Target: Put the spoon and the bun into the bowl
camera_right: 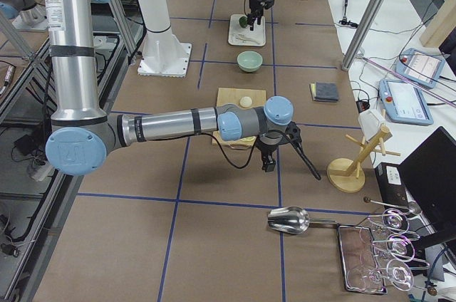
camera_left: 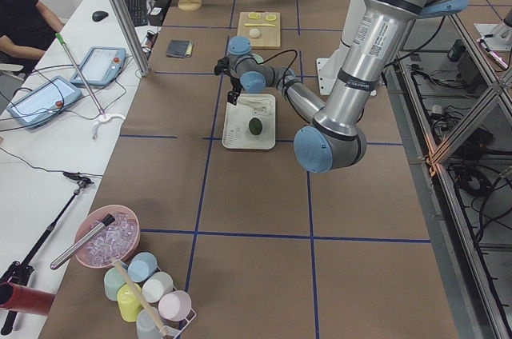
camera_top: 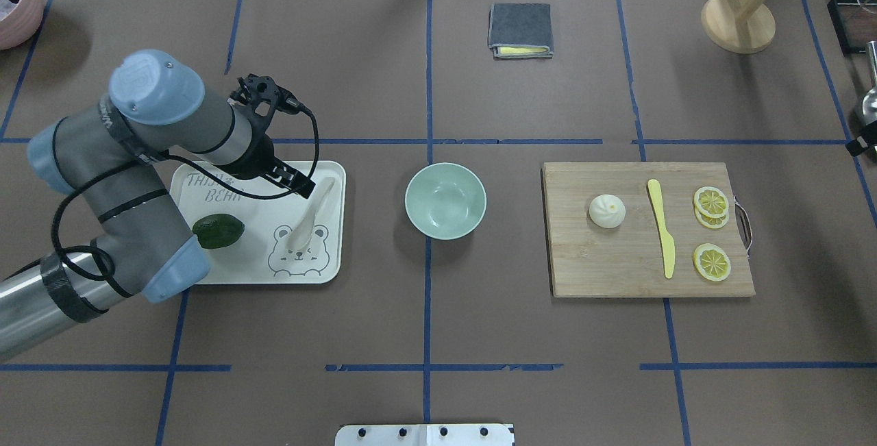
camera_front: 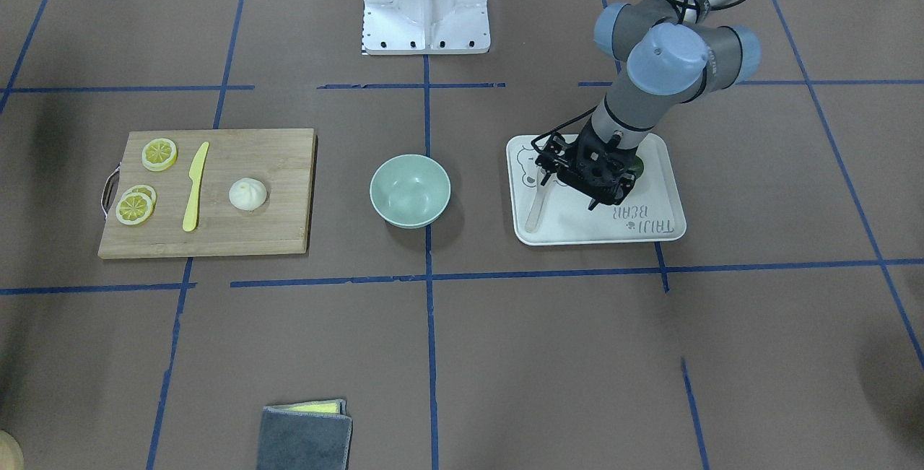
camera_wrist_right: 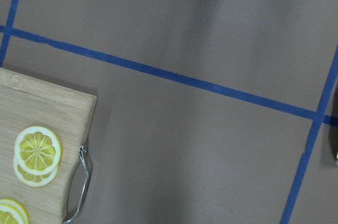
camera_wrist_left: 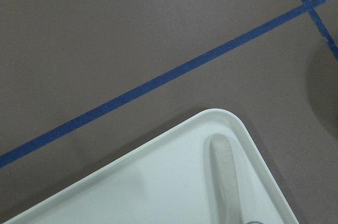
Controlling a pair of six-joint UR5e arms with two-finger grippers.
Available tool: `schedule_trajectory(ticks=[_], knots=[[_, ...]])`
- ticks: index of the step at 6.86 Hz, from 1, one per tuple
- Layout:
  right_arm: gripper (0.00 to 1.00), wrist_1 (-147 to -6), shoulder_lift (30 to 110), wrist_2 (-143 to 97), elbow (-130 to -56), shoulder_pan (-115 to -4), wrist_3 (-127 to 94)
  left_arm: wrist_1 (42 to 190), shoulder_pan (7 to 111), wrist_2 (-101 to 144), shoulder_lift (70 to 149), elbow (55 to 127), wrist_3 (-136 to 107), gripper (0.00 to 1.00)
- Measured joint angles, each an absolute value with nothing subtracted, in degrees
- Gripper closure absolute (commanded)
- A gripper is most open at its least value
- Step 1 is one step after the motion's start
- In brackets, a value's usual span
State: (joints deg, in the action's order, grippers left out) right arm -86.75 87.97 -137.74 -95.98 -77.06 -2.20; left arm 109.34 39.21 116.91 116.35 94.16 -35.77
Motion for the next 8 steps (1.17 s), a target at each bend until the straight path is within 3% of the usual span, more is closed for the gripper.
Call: schedule_trajectory(ticks=[6,7,8], knots=[[0.0,-86.7,87.9,-137.6,-95.8,-75.4,-7.5,109.9,36.1,115.9,119.2,89.2,-35.5,0.26],[0.0,-86.7,87.9,-137.5,-95.8,-75.4,-7.6,110.0,35.9,115.9,119.7,88.6,-35.4,0.42],[0.0,-86.7,88.0,-137.5,-95.7,-75.3,-7.6,110.0,35.8,115.9,119.9,88.2,-35.2,0.69]])
